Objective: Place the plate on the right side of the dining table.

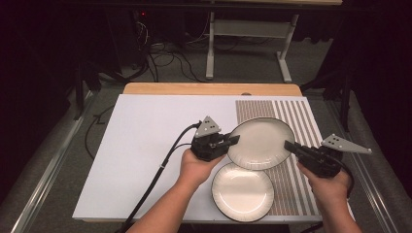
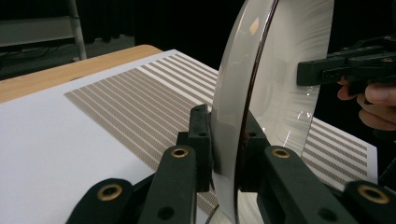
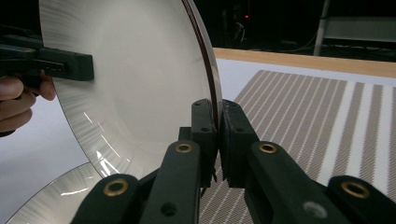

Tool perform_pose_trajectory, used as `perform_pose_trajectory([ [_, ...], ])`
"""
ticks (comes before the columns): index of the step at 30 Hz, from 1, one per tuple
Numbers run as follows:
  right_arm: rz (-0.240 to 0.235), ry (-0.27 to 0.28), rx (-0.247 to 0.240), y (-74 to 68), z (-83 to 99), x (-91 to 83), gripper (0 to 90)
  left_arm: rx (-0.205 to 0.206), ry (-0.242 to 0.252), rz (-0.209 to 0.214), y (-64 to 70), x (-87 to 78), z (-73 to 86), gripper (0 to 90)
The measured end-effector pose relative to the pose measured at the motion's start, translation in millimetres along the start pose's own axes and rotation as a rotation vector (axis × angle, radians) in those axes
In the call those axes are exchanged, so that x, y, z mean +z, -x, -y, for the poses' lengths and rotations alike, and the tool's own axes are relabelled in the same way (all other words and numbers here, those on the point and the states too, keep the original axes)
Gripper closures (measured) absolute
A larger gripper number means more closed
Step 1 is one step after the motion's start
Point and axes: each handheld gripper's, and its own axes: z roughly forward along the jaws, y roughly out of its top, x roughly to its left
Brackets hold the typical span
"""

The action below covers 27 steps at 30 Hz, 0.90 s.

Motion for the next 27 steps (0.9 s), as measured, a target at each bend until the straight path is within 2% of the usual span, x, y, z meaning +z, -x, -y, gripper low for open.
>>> perform_pose_trajectory([
  [12,0.064,0.018,0.029,25.2,5.7,-19.0,87.2,-0.003,-0.024,0.022,7.8,38.1,-9.7,79.8],
  [22,0.112,0.030,0.045,40.1,8.7,-31.0,87.3,-0.010,-0.042,0.029,13.3,64.3,-14.3,79.1],
  [27,0.135,0.020,0.050,47.5,13.0,-34.3,87.3,-0.011,-0.072,0.025,14.0,79.4,-12.5,78.3],
])
